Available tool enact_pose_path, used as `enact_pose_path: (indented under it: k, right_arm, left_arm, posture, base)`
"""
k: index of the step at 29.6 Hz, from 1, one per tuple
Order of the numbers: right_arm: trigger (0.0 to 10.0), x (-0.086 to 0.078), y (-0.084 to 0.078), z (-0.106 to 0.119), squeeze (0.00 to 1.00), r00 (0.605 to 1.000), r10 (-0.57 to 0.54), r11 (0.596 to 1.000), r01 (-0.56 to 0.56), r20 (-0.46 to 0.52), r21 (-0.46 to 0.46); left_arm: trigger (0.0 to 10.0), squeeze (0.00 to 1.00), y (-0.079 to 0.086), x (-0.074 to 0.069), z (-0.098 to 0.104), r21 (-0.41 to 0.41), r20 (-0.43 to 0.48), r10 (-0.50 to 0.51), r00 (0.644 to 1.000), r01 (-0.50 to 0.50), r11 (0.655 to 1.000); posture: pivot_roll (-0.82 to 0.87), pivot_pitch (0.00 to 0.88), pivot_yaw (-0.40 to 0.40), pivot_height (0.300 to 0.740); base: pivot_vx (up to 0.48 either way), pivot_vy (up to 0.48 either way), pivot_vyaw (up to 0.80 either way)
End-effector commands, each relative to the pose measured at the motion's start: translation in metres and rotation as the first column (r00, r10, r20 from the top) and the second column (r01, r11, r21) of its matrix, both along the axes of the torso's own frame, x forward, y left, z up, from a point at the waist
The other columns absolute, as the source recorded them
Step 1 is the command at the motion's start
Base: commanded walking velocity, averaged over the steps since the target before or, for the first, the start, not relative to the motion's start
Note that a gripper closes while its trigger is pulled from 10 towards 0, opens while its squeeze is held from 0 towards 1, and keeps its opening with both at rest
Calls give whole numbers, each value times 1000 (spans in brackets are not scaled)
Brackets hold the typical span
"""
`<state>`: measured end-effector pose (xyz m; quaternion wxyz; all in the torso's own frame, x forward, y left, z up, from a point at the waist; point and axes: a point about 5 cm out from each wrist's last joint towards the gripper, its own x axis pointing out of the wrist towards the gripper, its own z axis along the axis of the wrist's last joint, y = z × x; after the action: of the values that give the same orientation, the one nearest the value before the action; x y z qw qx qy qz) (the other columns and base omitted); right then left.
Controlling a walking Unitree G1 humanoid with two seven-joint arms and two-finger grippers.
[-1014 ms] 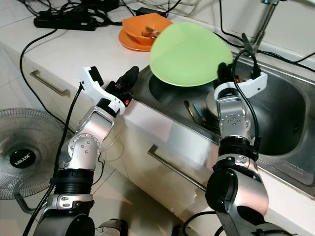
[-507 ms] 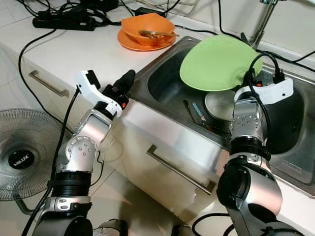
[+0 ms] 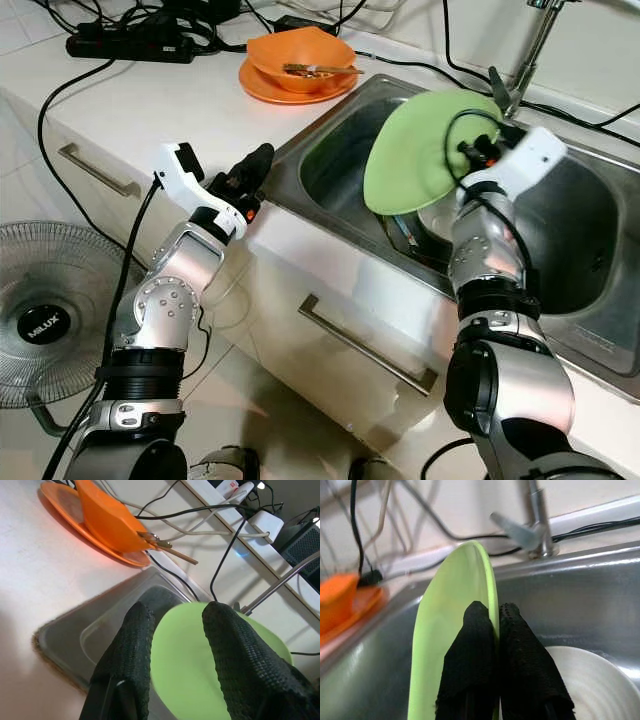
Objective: Kitchen organization
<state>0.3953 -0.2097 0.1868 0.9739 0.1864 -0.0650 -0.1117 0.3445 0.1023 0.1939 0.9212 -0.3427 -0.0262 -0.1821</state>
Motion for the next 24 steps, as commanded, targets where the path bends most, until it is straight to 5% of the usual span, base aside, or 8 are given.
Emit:
enact_pose_path:
  k: [1,4,17,18,19,22,24]
  right_arm:
    - [10000,-1,-2,-1,0,1000,-12,996,12,-3,-84]
    - [10000,0,7,-6,0,999,21,988,-27,-42,-154]
    - [10000,-1,19,-23,31,991,69,980,-90,-118,-179]
    - [10000,-1,20,-23,561,990,72,979,-94,-123,-181]
    - [10000,-1,21,-25,788,988,77,978,-101,-132,-184]
    - [10000,-1,22,-27,871,986,78,977,-105,-147,-186]
    - [10000,-1,23,-26,757,986,83,975,-111,-146,-193]
  left_arm:
    - [10000,0,-1,-2,1,33,16,-8,1000,8,999]
    - [10000,0,-1,-2,0,32,14,-8,1000,7,999]
    - [10000,0,-2,-4,-3,29,9,-13,1000,13,999]
    - [10000,0,-2,-4,-3,29,8,-13,1000,13,999]
    - [10000,0,-3,-4,-3,29,8,-14,1000,13,999]
    - [10000,0,-3,-4,-3,28,7,-13,1000,13,1000]
    - [10000,0,-2,-4,-3,27,7,-10,1000,10,1000]
  posture:
    - [106,49,-9,740]
    - [108,46,-12,740]
    - [108,41,-14,740]
    - [108,42,-14,740]
    - [108,42,-16,740]
    - [109,44,-16,740]
    - [109,44,-16,740]
  base:
    - [0,0,0]
    - [0,0,0]
    - [0,0,0]
    - [0,0,0]
    - [0,0,0]
    - [0,0,0]
    - [0,0,0]
